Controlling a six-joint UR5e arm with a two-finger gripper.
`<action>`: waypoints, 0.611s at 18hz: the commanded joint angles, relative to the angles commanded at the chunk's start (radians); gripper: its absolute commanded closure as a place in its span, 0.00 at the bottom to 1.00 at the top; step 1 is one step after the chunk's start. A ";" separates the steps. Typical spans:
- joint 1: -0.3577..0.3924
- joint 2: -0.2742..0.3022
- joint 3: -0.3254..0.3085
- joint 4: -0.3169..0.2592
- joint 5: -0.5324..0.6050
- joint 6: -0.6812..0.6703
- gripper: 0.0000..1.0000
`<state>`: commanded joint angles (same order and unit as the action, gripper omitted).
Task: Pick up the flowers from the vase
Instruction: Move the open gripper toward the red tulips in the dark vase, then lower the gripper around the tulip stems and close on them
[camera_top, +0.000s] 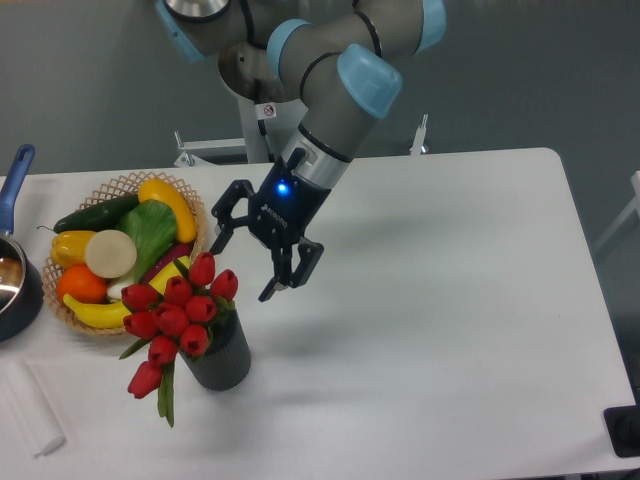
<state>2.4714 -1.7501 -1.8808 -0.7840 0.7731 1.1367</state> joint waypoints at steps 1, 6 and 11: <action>-0.003 -0.005 0.002 0.005 0.000 0.000 0.00; -0.008 -0.020 0.009 0.012 0.000 0.000 0.00; -0.041 -0.083 0.089 0.023 0.000 -0.091 0.00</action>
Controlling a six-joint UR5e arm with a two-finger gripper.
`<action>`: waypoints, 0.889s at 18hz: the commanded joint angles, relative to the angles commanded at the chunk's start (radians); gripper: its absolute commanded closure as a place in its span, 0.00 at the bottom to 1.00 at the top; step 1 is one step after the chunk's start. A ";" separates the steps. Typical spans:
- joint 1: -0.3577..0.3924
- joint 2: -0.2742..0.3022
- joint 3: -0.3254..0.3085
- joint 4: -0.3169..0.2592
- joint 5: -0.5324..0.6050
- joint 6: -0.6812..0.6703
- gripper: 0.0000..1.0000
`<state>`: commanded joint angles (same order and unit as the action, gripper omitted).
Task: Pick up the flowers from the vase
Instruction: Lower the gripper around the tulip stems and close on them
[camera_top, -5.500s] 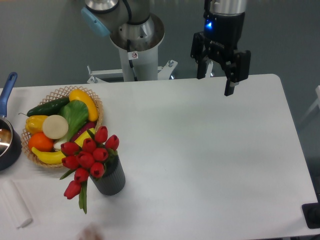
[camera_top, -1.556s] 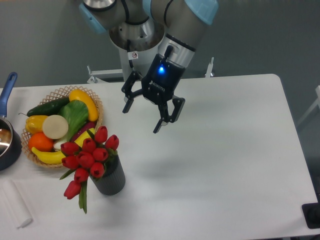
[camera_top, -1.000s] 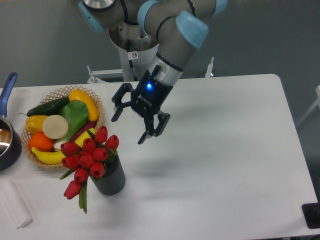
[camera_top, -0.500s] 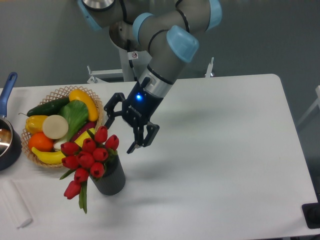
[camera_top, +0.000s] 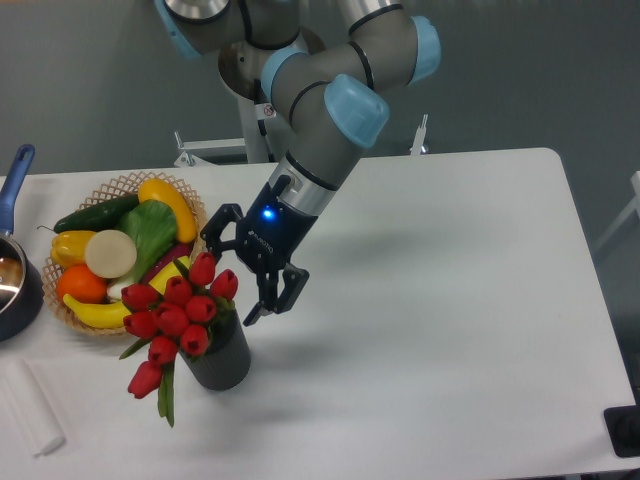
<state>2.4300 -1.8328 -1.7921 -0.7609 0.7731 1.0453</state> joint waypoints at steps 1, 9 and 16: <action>-0.006 -0.012 0.019 0.002 0.002 -0.040 0.00; -0.043 -0.043 0.011 0.040 0.003 -0.053 0.00; -0.049 -0.033 -0.021 0.043 0.005 -0.048 0.00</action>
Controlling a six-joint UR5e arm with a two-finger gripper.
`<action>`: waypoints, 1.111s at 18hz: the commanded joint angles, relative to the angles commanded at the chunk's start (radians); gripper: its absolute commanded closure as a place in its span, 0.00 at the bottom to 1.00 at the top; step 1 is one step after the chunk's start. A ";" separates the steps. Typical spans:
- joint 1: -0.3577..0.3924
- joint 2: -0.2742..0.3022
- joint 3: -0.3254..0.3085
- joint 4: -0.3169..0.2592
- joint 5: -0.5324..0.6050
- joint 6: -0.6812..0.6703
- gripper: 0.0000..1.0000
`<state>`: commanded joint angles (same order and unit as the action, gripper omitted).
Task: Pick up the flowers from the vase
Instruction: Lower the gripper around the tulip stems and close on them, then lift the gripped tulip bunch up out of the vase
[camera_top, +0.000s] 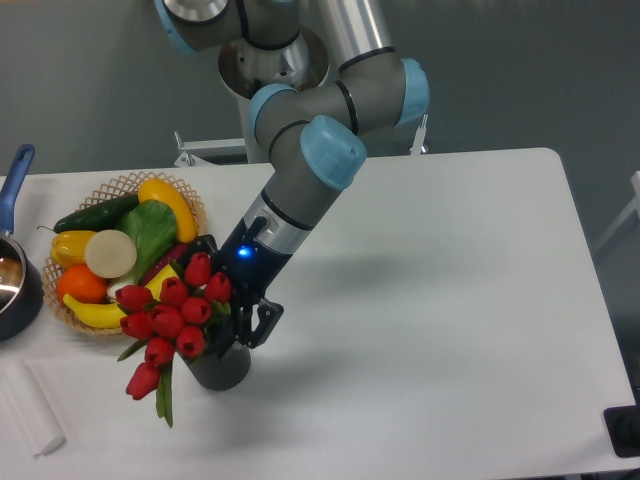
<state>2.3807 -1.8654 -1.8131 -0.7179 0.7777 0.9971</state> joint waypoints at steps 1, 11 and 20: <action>0.000 0.003 -0.006 0.000 -0.002 0.002 0.00; 0.002 0.005 -0.011 0.011 -0.003 0.017 0.37; 0.014 0.006 -0.008 0.009 -0.011 0.038 0.51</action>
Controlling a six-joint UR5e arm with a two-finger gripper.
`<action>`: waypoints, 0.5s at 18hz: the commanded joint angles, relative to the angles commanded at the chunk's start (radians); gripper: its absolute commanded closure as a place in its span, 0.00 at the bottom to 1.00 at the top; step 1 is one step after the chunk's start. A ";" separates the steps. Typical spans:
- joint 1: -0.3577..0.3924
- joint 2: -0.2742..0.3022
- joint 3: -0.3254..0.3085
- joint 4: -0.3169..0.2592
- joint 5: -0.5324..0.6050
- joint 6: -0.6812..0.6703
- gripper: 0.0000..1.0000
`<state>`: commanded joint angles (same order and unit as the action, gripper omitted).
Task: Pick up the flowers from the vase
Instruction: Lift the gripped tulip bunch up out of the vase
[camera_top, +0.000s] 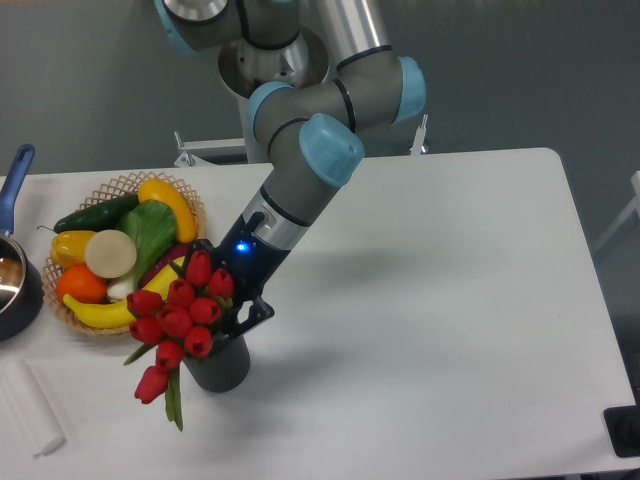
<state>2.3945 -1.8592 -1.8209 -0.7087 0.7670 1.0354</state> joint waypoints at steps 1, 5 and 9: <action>0.002 0.002 0.002 0.000 -0.002 -0.002 0.50; 0.017 0.024 -0.003 -0.002 -0.037 -0.006 0.50; 0.034 0.041 -0.003 -0.002 -0.083 -0.021 0.50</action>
<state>2.4282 -1.8178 -1.8239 -0.7102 0.6842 1.0141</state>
